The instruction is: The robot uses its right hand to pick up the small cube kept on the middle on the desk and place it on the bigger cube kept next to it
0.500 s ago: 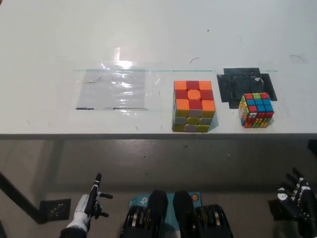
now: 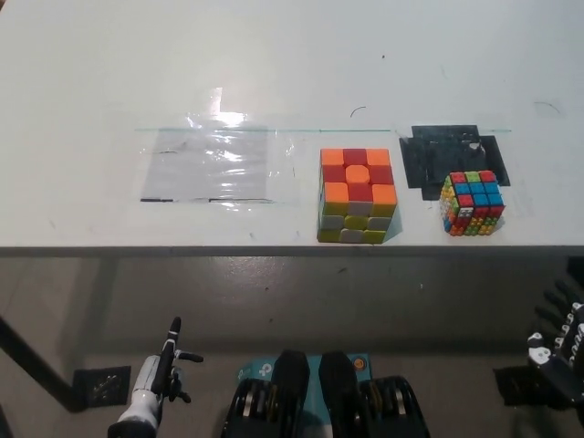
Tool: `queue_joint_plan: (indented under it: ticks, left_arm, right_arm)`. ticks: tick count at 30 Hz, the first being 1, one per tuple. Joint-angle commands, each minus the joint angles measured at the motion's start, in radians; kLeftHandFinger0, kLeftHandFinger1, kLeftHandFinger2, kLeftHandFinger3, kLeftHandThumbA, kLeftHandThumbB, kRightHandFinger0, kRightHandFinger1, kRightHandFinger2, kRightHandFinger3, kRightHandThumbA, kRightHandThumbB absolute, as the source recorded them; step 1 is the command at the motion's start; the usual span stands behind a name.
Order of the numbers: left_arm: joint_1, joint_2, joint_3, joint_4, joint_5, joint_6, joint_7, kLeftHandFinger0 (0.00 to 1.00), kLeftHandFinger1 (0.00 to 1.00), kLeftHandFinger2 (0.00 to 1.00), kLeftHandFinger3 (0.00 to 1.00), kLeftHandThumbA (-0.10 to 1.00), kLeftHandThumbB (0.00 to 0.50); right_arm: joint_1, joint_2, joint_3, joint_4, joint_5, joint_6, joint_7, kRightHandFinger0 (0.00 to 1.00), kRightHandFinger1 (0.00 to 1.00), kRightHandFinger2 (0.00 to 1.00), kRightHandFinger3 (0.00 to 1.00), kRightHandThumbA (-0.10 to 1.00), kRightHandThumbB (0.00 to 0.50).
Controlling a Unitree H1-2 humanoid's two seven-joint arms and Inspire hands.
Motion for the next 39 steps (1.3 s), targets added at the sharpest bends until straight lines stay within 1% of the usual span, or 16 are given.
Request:
queue_joint_plan:
  ticks: [1,7,8,11,14,21,25,26,27,30,31,33,34,37,38,39]
  left_arm:
    - [-0.026,0.017,0.008,-0.005,-0.002,-0.050,0.017,0.29,0.00,0.00,0.00,1.00,0.500]
    - [-0.018,0.018,0.008,-0.004,-0.003,-0.048,0.015,0.31,0.00,0.00,0.00,1.00,0.500]
    - [-0.019,0.019,-0.002,-0.002,0.010,-0.038,0.034,0.47,0.07,0.10,0.05,1.00,0.500]
    - [-0.016,0.021,0.002,-0.003,0.005,-0.047,0.022,0.43,0.00,0.04,0.00,1.00,0.500]
    - [-0.019,0.020,0.008,-0.003,-0.001,-0.047,0.023,0.36,0.00,0.00,0.00,1.00,0.500]
    - [-0.011,0.022,0.004,-0.009,0.002,-0.051,0.015,0.31,0.00,0.00,0.00,1.00,0.500]
    - [-0.011,0.020,0.012,-0.012,-0.008,-0.051,0.001,0.30,0.00,0.00,0.00,1.00,0.500]
    - [-0.011,0.020,0.011,-0.011,-0.006,-0.051,0.003,0.29,0.00,0.00,0.00,1.00,0.500]
    - [-0.013,0.021,0.008,-0.012,-0.002,-0.051,0.008,0.29,0.00,0.00,0.00,1.00,0.500]
    - [-0.025,0.020,0.002,-0.002,0.006,-0.049,0.024,0.34,0.00,0.01,0.00,1.00,0.500]
    - [-0.026,0.021,-0.005,-0.002,0.015,-0.046,0.033,0.35,0.00,0.01,0.00,1.00,0.500]
    - [-0.026,0.021,-0.006,-0.003,0.014,-0.050,0.029,0.36,0.00,0.01,0.00,1.00,0.500]
    - [-0.025,0.020,0.000,-0.007,0.006,-0.050,0.023,0.31,0.00,0.00,0.00,1.00,0.500]
    - [-0.031,0.022,-0.008,-0.004,0.014,-0.050,0.026,0.34,0.00,0.00,0.00,1.00,0.500]
    - [-0.030,0.023,-0.012,-0.005,0.019,-0.050,0.030,0.38,0.03,0.07,0.03,1.00,0.500]
    - [-0.033,0.024,-0.013,-0.005,0.020,-0.050,0.031,0.38,0.00,0.05,0.01,1.00,0.500]
  right_arm:
    - [0.002,-0.056,0.017,-0.175,0.033,0.080,0.068,0.70,0.86,0.95,1.00,0.26,0.170]
    - [-0.017,-0.106,0.039,-0.319,0.037,0.140,0.105,0.69,0.81,0.93,1.00,0.28,0.155]
    - [-0.024,-0.112,0.039,-0.343,0.045,0.155,0.107,0.69,0.80,0.92,1.00,0.28,0.159]
    - [-0.056,-0.145,0.048,-0.376,0.034,0.130,0.125,0.65,0.75,0.87,1.00,0.26,0.139]
    - [-0.112,-0.177,0.047,-0.415,0.033,0.148,0.135,0.62,0.69,0.83,1.00,0.20,0.134]
    - [-0.278,-0.269,0.062,-0.327,-0.040,0.146,0.153,0.70,0.78,0.88,1.00,0.26,0.189]
    - [-0.351,-0.300,0.083,-0.260,-0.072,0.136,0.161,0.53,0.72,0.89,1.00,0.24,0.205]
    - [-0.359,-0.306,0.088,-0.253,-0.081,0.133,0.163,0.55,0.74,0.93,1.00,0.25,0.207]
    - [-0.382,-0.318,0.096,-0.231,-0.097,0.123,0.167,0.63,0.83,1.00,1.00,0.27,0.232]
    - [-0.429,-0.339,0.114,-0.181,-0.137,0.111,0.168,0.80,1.00,1.00,1.00,0.35,0.258]
    - [-0.449,-0.353,0.133,-0.155,-0.176,0.093,0.167,0.85,1.00,1.00,1.00,0.37,0.265]
    - [-0.469,-0.361,0.151,-0.126,-0.194,0.077,0.170,0.86,1.00,1.00,1.00,0.37,0.271]
    - [-0.477,-0.367,0.161,-0.114,-0.200,0.070,0.172,0.87,1.00,1.00,1.00,0.37,0.269]
    - [-0.511,-0.373,0.207,-0.078,-0.236,0.087,0.189,0.92,1.00,1.00,1.00,0.40,0.280]
    - [-0.526,-0.371,0.232,-0.046,-0.244,0.074,0.199,0.99,1.00,1.00,1.00,0.41,0.289]
    - [-0.530,-0.372,0.235,-0.042,-0.245,0.071,0.199,1.00,1.00,1.00,1.00,0.41,0.290]
